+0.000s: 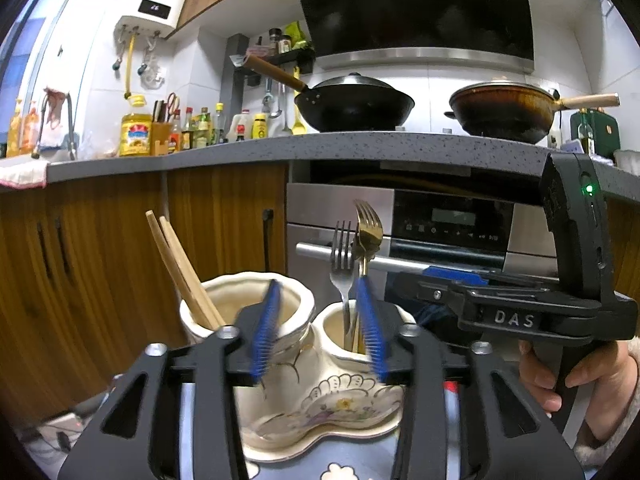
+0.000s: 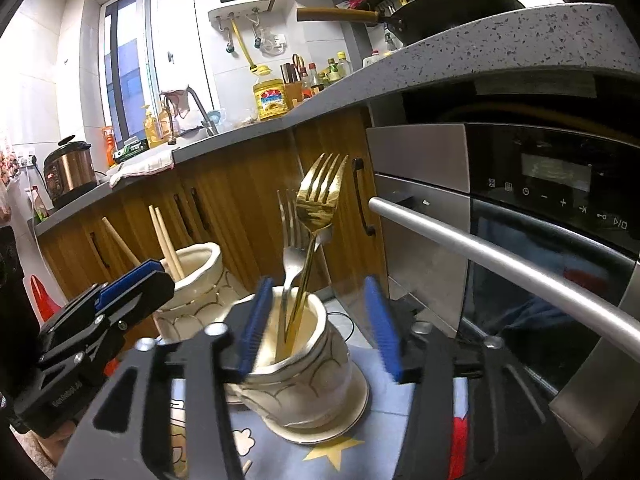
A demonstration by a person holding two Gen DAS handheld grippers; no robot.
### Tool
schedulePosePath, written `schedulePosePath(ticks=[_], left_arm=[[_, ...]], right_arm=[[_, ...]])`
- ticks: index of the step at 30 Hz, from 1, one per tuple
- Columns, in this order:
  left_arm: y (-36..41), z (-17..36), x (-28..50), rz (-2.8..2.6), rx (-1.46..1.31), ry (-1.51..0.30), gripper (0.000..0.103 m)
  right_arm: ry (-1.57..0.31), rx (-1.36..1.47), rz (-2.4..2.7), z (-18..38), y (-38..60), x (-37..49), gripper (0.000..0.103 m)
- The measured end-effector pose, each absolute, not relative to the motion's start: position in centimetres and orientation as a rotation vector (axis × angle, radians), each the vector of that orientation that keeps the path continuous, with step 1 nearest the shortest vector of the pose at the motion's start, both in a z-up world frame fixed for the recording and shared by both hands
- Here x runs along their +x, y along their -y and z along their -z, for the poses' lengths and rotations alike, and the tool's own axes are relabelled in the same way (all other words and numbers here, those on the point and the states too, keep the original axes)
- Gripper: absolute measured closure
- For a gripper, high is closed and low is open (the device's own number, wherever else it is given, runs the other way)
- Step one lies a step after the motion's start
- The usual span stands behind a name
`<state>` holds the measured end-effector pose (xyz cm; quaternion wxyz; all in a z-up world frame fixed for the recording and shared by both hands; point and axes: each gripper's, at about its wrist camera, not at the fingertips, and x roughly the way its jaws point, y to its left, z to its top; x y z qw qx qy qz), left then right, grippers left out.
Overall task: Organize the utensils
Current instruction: 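Withdraw both open tools from the holder back over the cloth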
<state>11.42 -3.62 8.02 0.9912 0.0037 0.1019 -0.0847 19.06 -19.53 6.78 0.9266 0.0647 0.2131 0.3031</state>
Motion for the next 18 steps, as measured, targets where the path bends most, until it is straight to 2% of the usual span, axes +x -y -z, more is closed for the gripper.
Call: schedulePosePath(ticks=[2,4,6,8,10,12,14,15,18], left_arm=[[3.5,-8.5,10.7,0.159,0.012,-0.196,0.05],[3.2,-8.9,9.7,0.144,0.002,-0.195,0.037],[2.7,-9.2,8.6,0.129,-0.011,-0.196,0.036],[2.1,-9.5,7.6,0.112,-0.028,-0.203,0.032],[1.6,-9.5,6.5,0.095,-0.039,-0.206,0.025],[1.1,-9.4,5.6,0.077,-0.041,-0.22,0.023],[0.7,-9.1,4.9,0.054,-0.04,-0.251,0.016],[0.5,-8.8,4.5,0.04,-0.042,-0.27,0.012],[0.0,-7.7,3.8,0.032,-0.046,-0.348,0.008]], right_arm=[[-0.438,0.125,-0.621,-6.9,19.5,18.5,0.039],[-0.433,0.127,-0.621,-7.1,19.8,18.0,0.032],[-0.43,0.135,-0.621,-7.4,20.2,17.4,0.03],[-0.43,0.143,-0.619,-7.5,20.6,16.9,0.023],[-0.435,0.142,-0.623,-7.4,21.0,16.2,0.019],[-0.447,0.119,-0.62,-7.0,21.1,15.3,0.016],[-0.459,0.093,-0.619,-6.3,21.1,14.5,0.008],[-0.468,0.079,-0.619,-5.9,21.2,13.9,0.007],[-0.513,0.053,-0.617,-4.6,21.1,12.7,0.005]])
